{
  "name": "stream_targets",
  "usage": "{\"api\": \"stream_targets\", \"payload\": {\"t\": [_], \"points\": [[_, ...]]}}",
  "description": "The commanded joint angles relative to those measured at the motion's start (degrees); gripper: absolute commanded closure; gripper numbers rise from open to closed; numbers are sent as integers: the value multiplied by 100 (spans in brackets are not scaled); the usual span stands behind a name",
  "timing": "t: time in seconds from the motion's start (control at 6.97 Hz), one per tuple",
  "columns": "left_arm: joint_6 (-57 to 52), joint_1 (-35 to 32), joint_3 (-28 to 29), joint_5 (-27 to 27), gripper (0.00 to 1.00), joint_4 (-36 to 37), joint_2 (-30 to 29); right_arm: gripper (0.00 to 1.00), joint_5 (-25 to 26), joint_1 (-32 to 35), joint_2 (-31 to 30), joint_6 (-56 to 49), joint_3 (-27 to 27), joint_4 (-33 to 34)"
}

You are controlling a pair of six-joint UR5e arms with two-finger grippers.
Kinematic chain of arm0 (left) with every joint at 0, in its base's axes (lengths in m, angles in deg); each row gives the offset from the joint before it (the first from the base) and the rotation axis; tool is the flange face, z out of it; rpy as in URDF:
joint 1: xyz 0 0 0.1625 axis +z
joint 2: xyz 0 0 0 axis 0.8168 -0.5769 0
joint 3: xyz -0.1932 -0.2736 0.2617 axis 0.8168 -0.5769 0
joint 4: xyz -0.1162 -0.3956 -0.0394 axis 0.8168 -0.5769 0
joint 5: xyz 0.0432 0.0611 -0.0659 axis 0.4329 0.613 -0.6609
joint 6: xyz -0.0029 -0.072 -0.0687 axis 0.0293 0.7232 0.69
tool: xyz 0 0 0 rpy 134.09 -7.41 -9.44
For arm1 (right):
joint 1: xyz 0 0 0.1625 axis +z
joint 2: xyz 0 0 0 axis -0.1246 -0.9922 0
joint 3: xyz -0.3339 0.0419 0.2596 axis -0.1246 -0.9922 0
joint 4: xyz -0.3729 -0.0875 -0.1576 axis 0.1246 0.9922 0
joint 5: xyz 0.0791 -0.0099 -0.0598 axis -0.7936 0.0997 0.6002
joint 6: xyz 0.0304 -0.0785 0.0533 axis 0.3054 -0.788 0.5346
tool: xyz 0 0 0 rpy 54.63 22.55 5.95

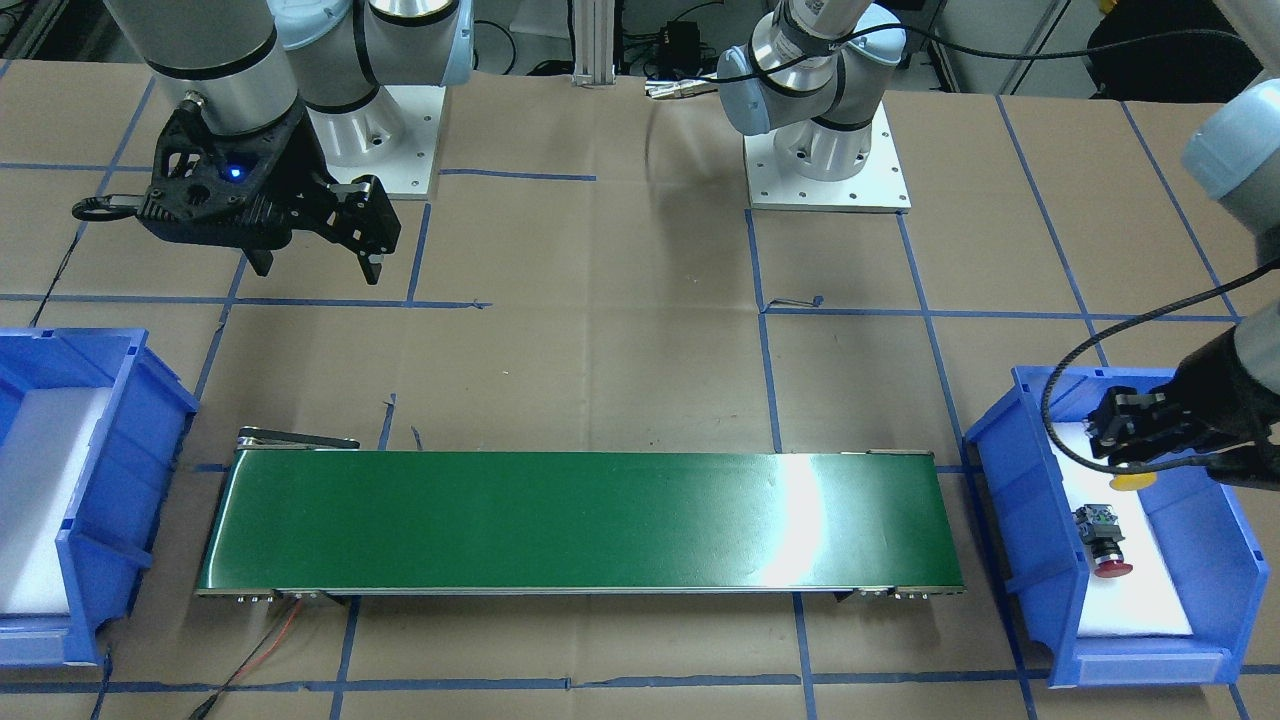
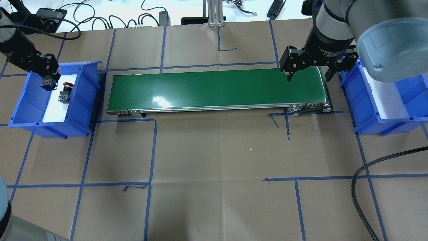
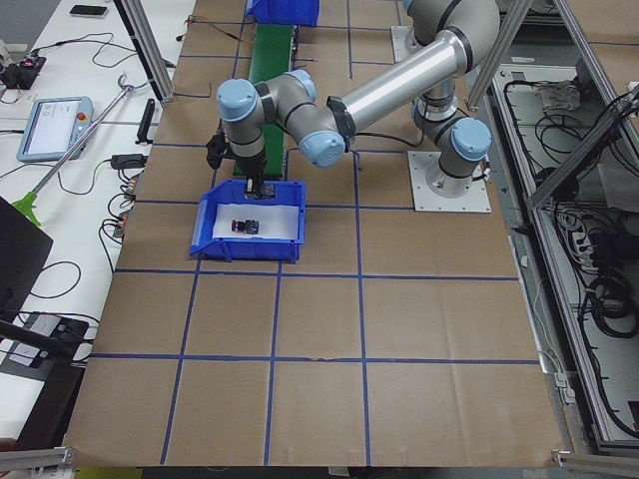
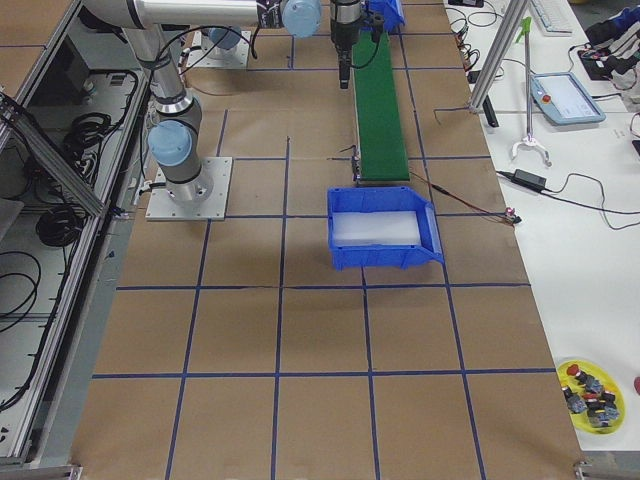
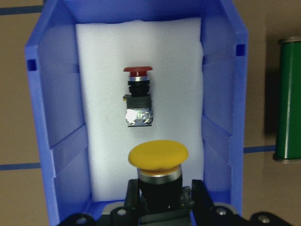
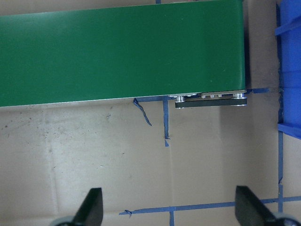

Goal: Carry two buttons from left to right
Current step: 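Lift the yellow button and place it on the near end of the conveyor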

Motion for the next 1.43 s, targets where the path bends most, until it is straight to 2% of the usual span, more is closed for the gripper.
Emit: {"api": "stream_targets", "payload": {"t": [0.0, 0.43, 0.72, 1.0, 1.15, 1.29], "points": [[965, -895, -122, -15, 90, 69, -99, 0, 0, 0, 3, 0, 0, -9], [2402, -1925, -167, 29, 90, 306, -441, 0, 0, 0, 3, 0, 0, 0], [2545, -2086, -341, 38, 90, 745, -618, 0, 0, 0, 3, 0, 0, 0], [2624, -2086, -1174, 56, 90, 2260, -767, 0, 0, 0, 12, 0, 0, 0], [2633, -2086, -1212, 73, 69, 2363, -776, 0, 0, 0, 12, 0, 0, 0], [2677, -2086, -1187, 65, 1, 2329, -620, 0, 0, 0, 12, 0, 0, 0]]}}
